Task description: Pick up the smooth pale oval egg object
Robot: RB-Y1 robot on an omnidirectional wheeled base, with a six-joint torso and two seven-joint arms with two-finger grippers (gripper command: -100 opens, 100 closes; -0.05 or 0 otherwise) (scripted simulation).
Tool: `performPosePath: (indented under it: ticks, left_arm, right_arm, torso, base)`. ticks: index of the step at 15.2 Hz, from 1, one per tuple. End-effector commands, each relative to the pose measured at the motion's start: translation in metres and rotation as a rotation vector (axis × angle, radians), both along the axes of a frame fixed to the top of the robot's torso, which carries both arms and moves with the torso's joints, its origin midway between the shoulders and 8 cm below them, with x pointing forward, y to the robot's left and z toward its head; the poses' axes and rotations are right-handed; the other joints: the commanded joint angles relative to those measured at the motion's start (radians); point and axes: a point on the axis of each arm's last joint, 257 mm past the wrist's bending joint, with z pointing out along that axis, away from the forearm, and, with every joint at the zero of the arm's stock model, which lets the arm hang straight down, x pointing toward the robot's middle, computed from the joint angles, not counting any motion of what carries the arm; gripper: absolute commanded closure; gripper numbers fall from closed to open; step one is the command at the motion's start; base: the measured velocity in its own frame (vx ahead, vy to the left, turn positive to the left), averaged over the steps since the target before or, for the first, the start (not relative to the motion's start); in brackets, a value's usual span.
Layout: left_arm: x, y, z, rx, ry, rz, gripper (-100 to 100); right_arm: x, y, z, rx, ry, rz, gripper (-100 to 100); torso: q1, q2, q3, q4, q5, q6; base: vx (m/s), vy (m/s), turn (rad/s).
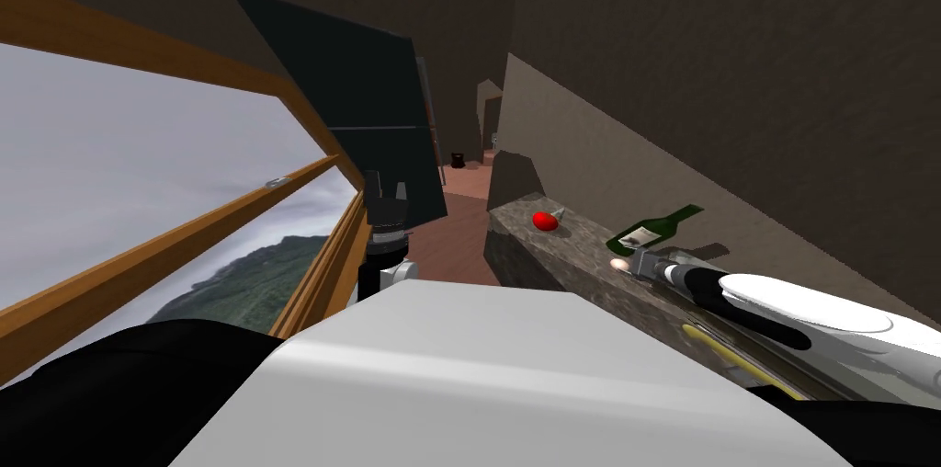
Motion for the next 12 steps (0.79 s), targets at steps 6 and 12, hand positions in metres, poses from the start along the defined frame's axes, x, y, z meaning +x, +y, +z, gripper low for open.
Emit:
performPosePath:
  ticks: [6, 12]
  left_arm:
    - [0.0, 0.0, 0.0, 0.0, 0.0, 0.0, 0]
    - [0.0, 0.0, 0.0, 0.0, 0.0, 0.0, 0]
  right_arm:
    - [-0.026, 0.001, -0.012, -0.127, 0.118, 0.128, -100]
    - [-0.058, 0.005, -0.031, -0.141, 0.205, 0.165, -100]
  torso:
    - [0.001, -0.004, -0.003, -0.001, 0.0, 0.0]
    - [0.003, -0.01, -0.006, -0.002, 0.0, 0.0]
  base:
    - [-0.001, -0.049, 0.086]
    - [0.058, -0.035, 0.09]
